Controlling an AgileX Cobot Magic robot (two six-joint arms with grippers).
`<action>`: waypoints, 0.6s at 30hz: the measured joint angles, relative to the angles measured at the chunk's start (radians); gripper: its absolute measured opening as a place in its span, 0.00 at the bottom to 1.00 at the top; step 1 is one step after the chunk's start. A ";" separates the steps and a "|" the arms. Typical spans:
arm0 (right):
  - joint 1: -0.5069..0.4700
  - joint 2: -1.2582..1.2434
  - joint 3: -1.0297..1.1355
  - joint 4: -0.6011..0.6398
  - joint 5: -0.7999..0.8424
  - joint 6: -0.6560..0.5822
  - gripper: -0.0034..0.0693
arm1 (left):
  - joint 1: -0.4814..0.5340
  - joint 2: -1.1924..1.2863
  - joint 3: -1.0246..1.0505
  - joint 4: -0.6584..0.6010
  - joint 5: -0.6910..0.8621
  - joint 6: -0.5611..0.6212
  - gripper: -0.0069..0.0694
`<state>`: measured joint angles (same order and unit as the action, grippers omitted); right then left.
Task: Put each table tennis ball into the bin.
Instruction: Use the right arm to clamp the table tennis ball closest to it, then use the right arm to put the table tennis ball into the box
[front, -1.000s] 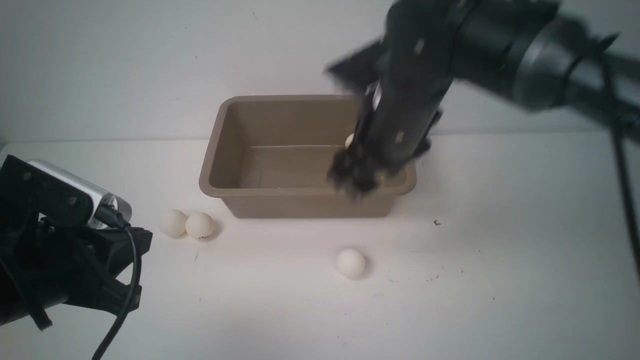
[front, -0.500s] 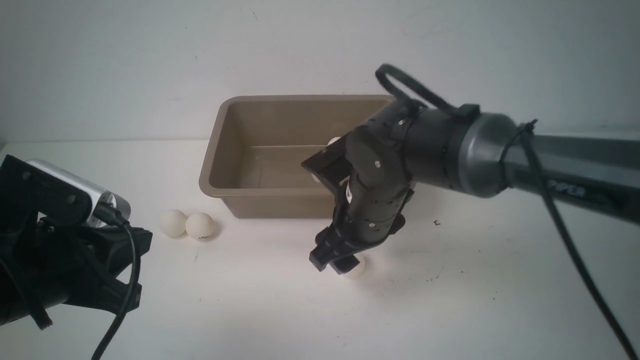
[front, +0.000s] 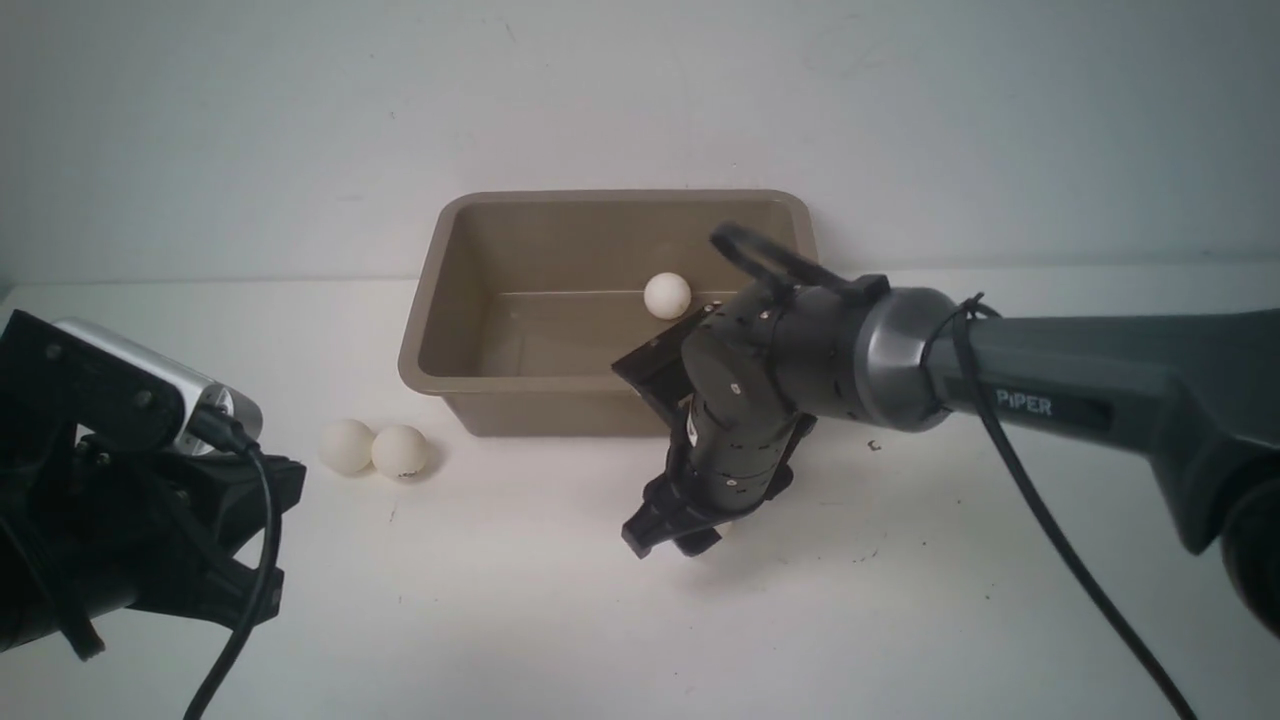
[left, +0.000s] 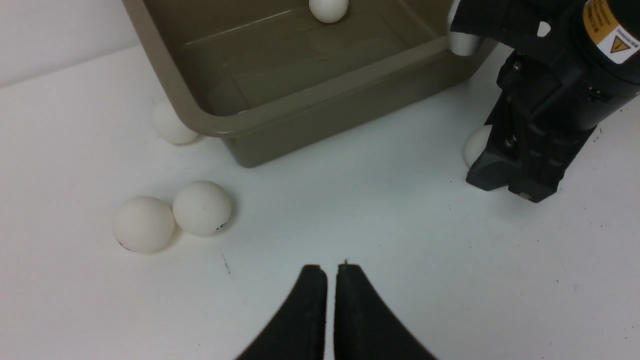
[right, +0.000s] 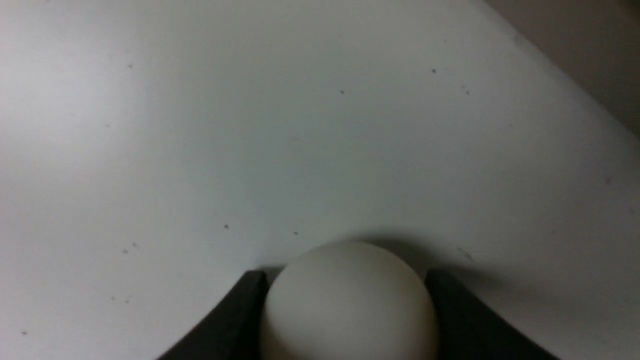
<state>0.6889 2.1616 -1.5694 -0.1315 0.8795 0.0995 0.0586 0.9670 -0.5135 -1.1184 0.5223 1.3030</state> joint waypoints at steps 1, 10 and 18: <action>0.000 -0.002 0.001 0.002 0.014 -0.004 0.54 | 0.000 0.000 0.000 0.000 0.000 0.000 0.10; 0.118 -0.194 -0.045 0.083 0.061 -0.153 0.54 | 0.000 0.000 0.000 0.000 -0.003 0.000 0.10; 0.019 -0.144 -0.304 -0.149 0.026 -0.033 0.54 | 0.000 0.000 0.000 0.004 -0.005 -0.006 0.10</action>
<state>0.7080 2.0179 -1.8732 -0.2809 0.9053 0.0664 0.0586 0.9670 -0.5135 -1.1148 0.5170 1.2974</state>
